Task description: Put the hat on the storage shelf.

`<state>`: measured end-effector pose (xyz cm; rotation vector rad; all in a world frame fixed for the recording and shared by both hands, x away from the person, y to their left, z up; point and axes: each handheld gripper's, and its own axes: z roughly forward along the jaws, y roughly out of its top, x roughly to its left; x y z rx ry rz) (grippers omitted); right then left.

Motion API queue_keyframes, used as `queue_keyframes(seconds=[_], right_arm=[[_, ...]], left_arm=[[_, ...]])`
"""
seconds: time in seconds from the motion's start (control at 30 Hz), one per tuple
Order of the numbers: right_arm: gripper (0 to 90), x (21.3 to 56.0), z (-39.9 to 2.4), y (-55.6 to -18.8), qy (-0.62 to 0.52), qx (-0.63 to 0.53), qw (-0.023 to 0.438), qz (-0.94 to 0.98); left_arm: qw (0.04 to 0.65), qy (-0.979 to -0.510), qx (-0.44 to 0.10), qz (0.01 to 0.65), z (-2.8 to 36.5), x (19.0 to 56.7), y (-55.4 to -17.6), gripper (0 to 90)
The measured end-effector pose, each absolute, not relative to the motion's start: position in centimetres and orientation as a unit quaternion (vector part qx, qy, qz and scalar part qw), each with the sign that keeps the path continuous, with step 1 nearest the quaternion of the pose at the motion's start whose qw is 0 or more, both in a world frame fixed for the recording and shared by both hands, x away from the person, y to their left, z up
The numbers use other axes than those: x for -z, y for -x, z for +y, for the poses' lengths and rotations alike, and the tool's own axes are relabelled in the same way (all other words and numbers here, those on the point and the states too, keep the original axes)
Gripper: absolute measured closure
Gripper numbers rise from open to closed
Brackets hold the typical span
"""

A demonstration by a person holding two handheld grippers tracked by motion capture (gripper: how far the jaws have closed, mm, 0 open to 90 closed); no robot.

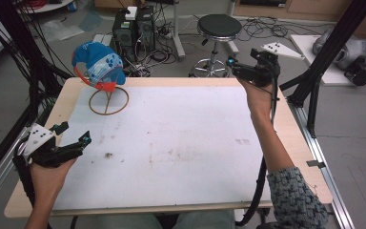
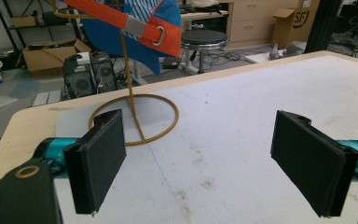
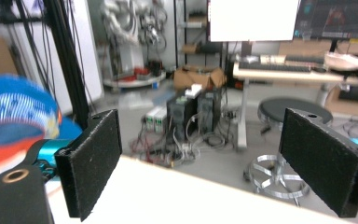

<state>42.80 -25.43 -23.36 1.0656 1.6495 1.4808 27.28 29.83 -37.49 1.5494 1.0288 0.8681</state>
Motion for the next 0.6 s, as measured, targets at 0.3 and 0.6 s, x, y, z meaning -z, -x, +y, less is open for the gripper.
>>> queue_keyframes(seconds=[0.3, 0.6], right_arm=[[12.0, 26.1, -28.3, -38.9, -0.412, -0.564, 0.342, 0.629], [11.9, 30.5, -31.3, -35.6, -0.433, -0.561, 0.340, 0.618]], left_arm=[[0.518, -0.645, -0.363, 0.429, 29.8, 37.5, -27.3, 18.1], [0.513, -0.647, -0.362, 0.432, 29.7, 37.9, -27.4, 18.1]])
